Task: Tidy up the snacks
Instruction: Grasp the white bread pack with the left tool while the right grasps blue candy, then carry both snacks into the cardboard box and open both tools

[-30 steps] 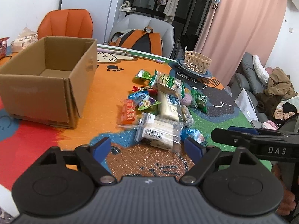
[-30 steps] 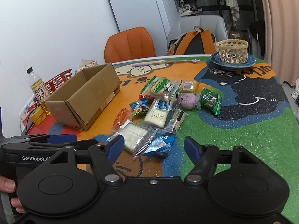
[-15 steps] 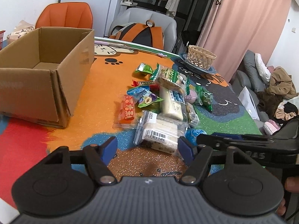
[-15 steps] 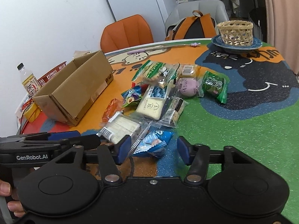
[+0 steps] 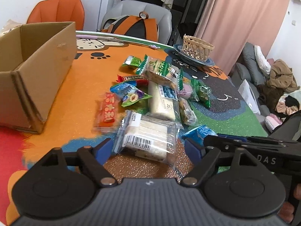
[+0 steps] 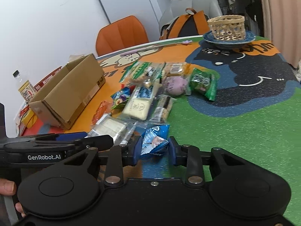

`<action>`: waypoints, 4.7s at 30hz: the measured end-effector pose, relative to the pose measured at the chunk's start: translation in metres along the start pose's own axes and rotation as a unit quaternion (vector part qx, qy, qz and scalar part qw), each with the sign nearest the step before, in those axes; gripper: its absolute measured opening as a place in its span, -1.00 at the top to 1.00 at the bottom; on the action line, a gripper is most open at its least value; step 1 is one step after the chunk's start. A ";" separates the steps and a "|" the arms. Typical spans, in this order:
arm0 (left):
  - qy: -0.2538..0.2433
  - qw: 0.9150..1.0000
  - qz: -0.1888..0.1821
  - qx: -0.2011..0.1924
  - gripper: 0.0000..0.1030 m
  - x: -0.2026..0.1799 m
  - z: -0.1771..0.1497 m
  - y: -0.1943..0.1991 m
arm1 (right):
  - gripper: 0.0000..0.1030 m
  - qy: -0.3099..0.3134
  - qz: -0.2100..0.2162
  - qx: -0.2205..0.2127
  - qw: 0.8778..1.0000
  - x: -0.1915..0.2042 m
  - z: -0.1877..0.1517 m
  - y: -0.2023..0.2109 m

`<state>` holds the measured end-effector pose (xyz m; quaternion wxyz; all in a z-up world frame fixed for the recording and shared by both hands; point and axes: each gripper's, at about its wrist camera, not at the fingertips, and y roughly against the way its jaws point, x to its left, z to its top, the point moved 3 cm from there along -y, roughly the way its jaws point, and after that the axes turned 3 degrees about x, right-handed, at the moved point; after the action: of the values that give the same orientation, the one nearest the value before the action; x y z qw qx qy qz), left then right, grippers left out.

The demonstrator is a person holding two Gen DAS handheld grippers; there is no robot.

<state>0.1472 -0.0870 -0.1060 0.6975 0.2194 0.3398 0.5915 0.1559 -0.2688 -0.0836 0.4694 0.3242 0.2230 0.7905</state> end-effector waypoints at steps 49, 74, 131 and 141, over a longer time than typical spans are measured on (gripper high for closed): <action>-0.022 0.997 0.026 -0.075 -0.08 0.006 0.018 0.045 | 0.41 0.033 0.000 -0.035 0.999 0.024 0.023 0.012; 0.024 0.990 0.057 -0.129 -0.08 0.062 0.075 0.076 | 0.41 0.079 0.040 -0.061 0.994 0.079 0.084 -0.009; 0.153 0.967 0.140 -0.150 -0.39 0.185 0.112 0.083 | 0.27 0.113 0.114 -0.062 0.985 0.195 0.160 -0.096; 0.151 0.968 0.143 -0.140 -0.65 0.171 0.098 0.087 | 0.01 0.099 0.103 -0.058 0.988 0.174 0.145 -0.075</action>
<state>0.1724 0.1067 -0.0155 0.5699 0.0745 0.3198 0.7532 0.2447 -0.0727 0.0195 0.3786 0.2377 0.1878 0.8746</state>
